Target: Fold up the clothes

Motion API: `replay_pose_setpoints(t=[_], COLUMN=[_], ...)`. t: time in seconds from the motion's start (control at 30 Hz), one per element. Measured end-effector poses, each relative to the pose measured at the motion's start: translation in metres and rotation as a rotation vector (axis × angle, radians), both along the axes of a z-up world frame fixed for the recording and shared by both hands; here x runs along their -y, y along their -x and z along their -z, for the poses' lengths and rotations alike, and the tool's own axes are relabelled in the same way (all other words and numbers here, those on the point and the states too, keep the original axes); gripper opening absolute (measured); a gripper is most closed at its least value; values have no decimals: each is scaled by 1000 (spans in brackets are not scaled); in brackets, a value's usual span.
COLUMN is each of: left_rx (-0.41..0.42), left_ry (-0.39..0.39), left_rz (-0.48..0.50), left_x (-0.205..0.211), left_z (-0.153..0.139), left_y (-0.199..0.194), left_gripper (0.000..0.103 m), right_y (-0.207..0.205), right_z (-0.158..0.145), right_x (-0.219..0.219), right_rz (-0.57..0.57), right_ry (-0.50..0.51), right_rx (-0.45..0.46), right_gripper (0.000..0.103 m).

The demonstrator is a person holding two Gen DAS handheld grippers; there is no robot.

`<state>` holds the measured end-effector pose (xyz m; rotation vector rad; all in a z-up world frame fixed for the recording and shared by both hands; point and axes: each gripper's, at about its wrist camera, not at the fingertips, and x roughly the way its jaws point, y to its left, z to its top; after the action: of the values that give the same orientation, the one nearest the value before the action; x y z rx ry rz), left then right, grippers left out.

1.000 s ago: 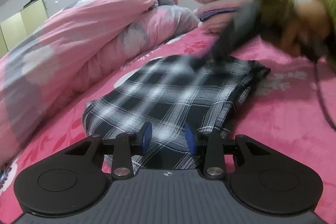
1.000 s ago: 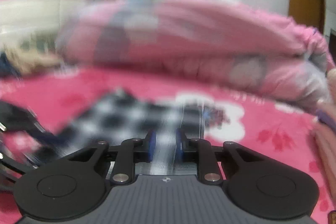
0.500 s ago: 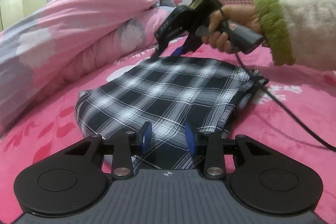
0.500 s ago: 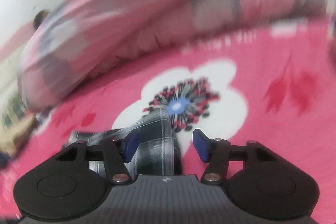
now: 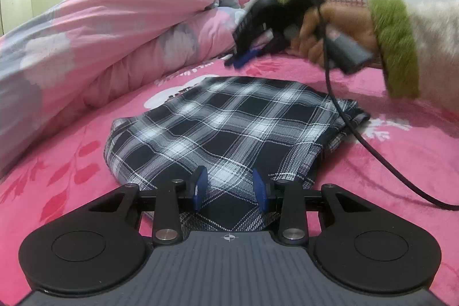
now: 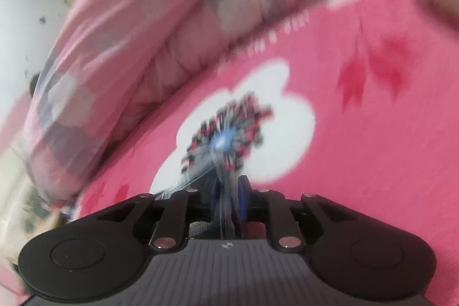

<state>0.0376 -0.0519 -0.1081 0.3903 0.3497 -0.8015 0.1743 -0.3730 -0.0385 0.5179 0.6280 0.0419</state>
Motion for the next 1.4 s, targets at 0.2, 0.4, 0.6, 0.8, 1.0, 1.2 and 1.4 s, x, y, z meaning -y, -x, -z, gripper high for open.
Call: replay_pose_setpoints(t=[0.2,0.4,0.6,0.8,1.0,1.2,1.4], left_rx=[-3,-5,-15,-20,-33,-46,-46], left_ry=[4,9,12,14,22,26,24], left_rz=[4,6,10,12,16,20,21], left_x=[-2,-3,-3,-4,-5,-4,-4], left_z=[2,3,2,1,0,1,0], left_y=[1,0,-2,-3,-5,-7,-7], left_gripper=[34,34,34,34,34,34,34], right_y=[-18,-95,-110,-98,-117,-102,-94], right_z=[-34,21,-10,-25,-5,-1,1], right_x=[-94,-168,-165,-222,-278,-305,-321], right_rz=[-400,-569,-477,-789,-980,-1128,-1202], right_ry=[201,292,405,568,748,911,1018], right_rx=[-27,-197,-105,-63,-222,-297,-289], right_gripper=[17,8,11,20,20,19,19])
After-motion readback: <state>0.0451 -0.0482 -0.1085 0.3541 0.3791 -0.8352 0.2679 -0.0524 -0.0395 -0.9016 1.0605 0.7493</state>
